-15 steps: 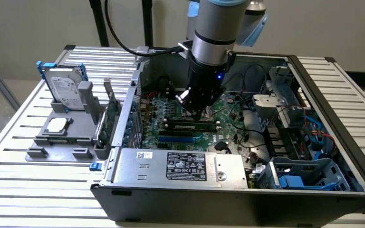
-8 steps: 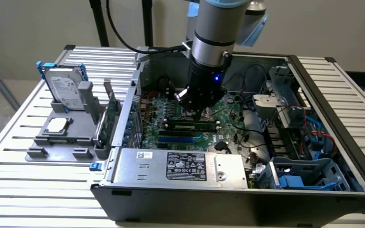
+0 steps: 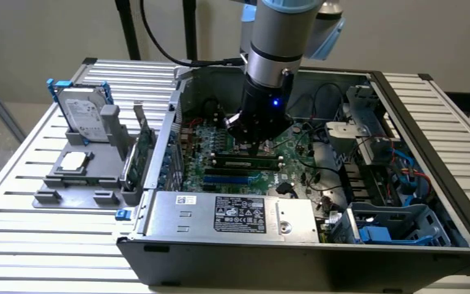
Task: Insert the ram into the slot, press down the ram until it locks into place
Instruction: 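Press down the ram until it locks into place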
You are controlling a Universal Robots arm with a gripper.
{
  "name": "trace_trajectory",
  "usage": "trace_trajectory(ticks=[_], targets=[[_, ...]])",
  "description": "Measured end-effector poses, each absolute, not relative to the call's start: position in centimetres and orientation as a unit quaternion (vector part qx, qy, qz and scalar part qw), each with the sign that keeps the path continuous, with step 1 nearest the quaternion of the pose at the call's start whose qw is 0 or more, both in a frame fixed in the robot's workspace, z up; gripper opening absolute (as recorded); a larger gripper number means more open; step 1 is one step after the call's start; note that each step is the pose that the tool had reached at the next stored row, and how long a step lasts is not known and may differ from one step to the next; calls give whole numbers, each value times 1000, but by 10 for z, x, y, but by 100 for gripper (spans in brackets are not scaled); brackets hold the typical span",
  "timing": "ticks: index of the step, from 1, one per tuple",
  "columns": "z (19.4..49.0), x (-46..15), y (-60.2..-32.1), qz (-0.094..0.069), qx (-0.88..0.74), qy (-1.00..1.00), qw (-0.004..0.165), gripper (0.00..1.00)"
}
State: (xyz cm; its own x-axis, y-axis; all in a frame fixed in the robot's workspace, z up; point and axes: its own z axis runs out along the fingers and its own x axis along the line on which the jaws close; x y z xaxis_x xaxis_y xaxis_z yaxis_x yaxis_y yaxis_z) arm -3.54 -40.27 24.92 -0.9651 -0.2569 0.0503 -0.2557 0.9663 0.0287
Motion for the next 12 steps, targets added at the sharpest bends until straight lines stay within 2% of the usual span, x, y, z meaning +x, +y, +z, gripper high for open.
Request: trace_trajectory(ticks=[12], targets=[[247, -35, -403, -14, 21, -999, 25, 11]])
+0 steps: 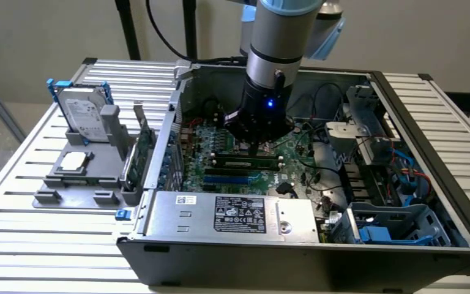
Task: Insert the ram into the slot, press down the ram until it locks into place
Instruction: 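Press down the ram until it locks into place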
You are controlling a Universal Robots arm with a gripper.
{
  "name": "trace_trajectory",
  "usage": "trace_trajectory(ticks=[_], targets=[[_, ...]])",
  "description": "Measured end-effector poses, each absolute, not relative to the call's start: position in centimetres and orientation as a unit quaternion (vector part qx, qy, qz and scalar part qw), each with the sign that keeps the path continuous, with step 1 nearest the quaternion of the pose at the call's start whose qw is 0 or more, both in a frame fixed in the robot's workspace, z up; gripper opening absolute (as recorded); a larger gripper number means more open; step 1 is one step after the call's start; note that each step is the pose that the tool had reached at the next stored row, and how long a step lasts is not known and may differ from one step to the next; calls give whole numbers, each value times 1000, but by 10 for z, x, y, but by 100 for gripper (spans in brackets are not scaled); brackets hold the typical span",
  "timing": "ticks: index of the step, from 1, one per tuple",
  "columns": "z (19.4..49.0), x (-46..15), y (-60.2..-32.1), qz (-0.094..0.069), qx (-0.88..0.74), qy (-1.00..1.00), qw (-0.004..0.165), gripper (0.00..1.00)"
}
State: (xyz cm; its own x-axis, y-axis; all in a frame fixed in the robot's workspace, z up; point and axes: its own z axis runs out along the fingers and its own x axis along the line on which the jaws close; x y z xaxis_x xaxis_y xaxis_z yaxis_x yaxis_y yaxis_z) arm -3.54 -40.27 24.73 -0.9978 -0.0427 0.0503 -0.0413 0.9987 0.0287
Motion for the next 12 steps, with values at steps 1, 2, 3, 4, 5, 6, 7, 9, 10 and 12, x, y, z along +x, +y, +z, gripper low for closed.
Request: trace_trajectory(ticks=[1, 2, 3, 4, 5, 6, 7, 9, 10, 12], targets=[[247, -35, -403, -14, 12, -1000, 25, 11], [247, -35, -403, -14, 3, -1000, 25, 11], [247, -35, -403, -15, -6, -1000, 25, 11], [247, -35, -403, -15, -15, -999, 25, 11], [247, -35, -403, -15, -23, -999, 25, 11], [247, -35, -403, -15, -32, -999, 25, 11], [247, -35, -403, -15, -37, -999, 25, 11], [247, -35, -403, -15, -38, -999, 25, 11], [247, -35, -403, -15, -38, -999, 25, 11], [247, -35, -403, -15, -38, -999, 25, 11]])
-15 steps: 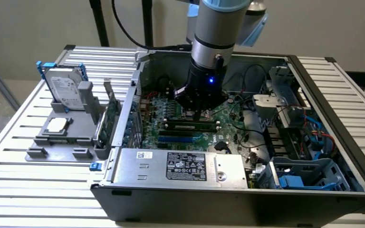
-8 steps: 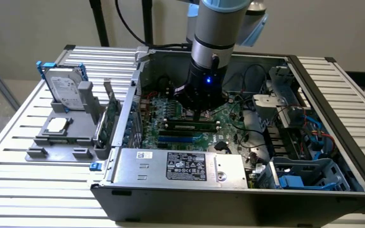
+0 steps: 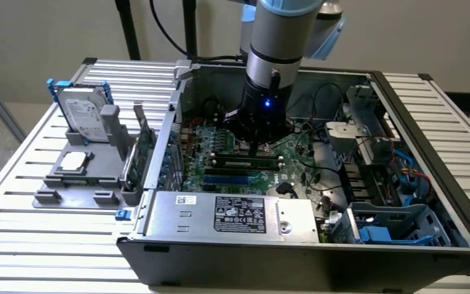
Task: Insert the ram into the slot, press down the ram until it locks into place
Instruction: 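Press down the ram until it locks into place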
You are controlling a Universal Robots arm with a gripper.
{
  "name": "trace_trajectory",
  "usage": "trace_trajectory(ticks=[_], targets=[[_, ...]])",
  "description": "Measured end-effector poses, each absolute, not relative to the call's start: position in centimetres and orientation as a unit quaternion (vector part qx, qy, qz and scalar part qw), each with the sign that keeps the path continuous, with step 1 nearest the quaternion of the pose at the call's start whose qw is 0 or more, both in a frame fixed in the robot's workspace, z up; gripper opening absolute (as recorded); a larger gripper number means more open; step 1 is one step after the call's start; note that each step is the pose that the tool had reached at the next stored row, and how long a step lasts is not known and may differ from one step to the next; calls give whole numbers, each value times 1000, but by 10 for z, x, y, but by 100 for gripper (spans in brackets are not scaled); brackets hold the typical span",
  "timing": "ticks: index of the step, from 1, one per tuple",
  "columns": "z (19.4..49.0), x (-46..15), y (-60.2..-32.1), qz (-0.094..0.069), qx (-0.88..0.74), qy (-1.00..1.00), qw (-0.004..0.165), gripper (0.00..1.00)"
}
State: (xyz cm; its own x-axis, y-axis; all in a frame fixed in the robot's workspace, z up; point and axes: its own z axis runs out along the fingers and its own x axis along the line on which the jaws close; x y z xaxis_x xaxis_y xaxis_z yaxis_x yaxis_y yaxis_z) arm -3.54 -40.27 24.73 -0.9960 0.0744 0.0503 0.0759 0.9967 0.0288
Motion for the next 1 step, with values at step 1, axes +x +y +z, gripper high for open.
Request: trace_trajectory(ticks=[1], targets=[[247, -35, -403, -15, -38, -999, 25, 11]])
